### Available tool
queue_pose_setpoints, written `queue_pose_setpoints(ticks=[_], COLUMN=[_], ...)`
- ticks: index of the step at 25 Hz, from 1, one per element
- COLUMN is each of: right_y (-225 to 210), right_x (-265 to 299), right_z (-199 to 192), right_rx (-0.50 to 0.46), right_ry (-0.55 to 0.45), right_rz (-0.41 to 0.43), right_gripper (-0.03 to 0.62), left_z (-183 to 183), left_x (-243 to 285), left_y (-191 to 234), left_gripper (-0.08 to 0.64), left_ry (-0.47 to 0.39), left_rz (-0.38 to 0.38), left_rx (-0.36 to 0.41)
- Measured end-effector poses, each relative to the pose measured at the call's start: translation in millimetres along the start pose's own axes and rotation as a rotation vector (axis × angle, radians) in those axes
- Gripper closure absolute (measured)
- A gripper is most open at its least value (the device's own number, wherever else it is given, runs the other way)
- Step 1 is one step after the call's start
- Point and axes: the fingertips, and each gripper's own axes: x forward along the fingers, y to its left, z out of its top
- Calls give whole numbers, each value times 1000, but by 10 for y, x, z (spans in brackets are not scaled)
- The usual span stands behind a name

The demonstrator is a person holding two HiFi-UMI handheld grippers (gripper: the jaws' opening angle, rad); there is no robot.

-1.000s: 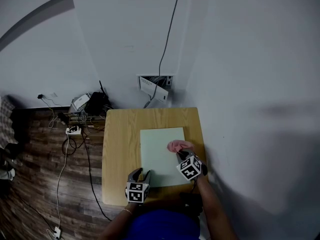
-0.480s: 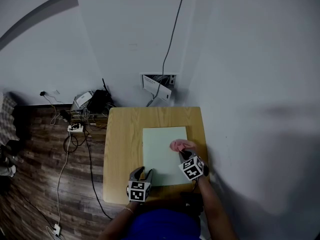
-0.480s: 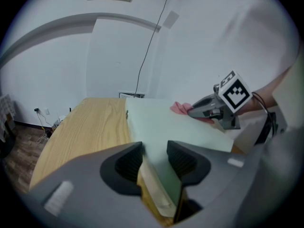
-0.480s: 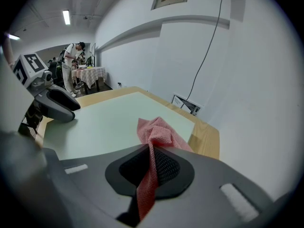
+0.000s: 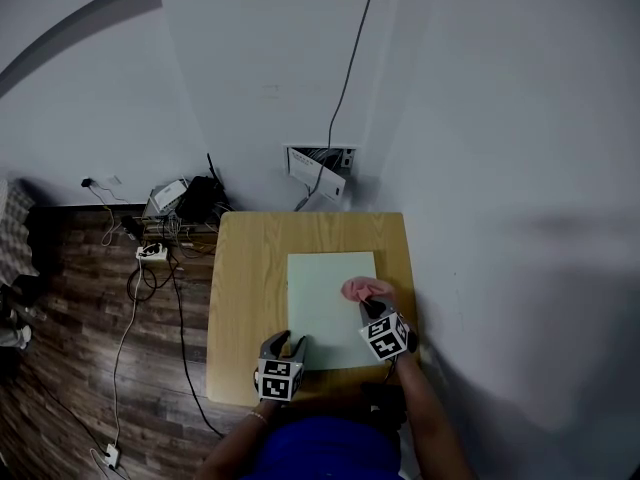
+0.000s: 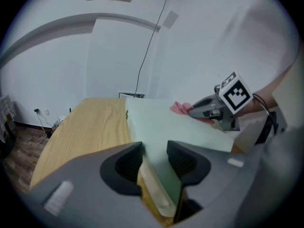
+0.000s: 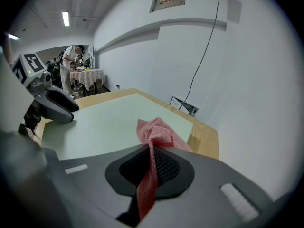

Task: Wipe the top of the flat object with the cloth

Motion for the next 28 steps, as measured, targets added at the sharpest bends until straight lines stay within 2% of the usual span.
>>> queue_pose_setpoints(ticks=[6, 10, 12, 15, 18, 22, 28], right_y=[10, 133, 266, 529, 827, 1167, 1498], right_x=[-102, -340, -448, -542, -551, -453, -191], right_z=[112, 461, 633, 814, 898, 875, 759], right_rx=[48, 86, 73, 10, -85, -205, -339], right_ry=[-52, -178, -224, -265, -261, -206, -92], right_rz=[10, 75, 128, 212, 296, 372, 430], right_gripper=[577, 577, 577, 577, 577, 577, 577], left_z=[2, 2, -2, 0, 7, 2, -13], left_x=[-8, -28, -26, -24, -11, -2, -16], left_y=[3, 12, 17, 14, 13, 15, 18], left_gripper=[394, 394, 394, 394, 394, 394, 394], left_ry=[0, -1, -1, 1, 2, 3, 1], left_rz=[-4, -7, -6, -8, -11, -11, -12], left_rx=[-7, -11, -17, -20, -18, -15, -11])
